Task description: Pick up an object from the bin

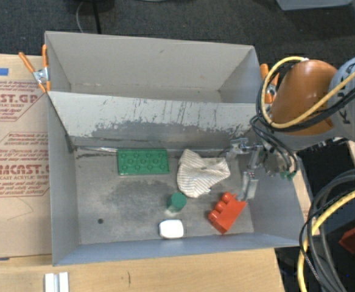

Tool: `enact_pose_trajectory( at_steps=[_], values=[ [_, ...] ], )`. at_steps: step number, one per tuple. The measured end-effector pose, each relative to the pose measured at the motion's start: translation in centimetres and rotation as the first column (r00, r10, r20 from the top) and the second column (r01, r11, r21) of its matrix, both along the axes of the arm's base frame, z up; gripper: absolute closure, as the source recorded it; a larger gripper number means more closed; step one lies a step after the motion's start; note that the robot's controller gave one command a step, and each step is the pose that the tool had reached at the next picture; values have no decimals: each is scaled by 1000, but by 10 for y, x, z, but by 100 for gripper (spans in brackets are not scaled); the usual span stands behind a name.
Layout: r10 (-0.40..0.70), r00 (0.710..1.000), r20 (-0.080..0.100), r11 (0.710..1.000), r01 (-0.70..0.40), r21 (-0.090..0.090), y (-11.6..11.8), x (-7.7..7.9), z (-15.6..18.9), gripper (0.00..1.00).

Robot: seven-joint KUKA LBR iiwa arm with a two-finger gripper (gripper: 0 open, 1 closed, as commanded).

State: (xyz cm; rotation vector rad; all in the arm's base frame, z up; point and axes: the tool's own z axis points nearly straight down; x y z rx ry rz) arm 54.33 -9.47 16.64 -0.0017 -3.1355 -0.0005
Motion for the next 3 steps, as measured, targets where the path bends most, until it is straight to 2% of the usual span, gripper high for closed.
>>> enact_pose_trajectory(
  at_steps=[1,2,3],
  values=[
    [1,1000,7,1000,-1,-1,0,2,5,0],
    [54,998,14,999,-54,-4,11,6,-15,0],
    [261,965,12,965,-261,-3,44,13,-76,0]
  ],
)
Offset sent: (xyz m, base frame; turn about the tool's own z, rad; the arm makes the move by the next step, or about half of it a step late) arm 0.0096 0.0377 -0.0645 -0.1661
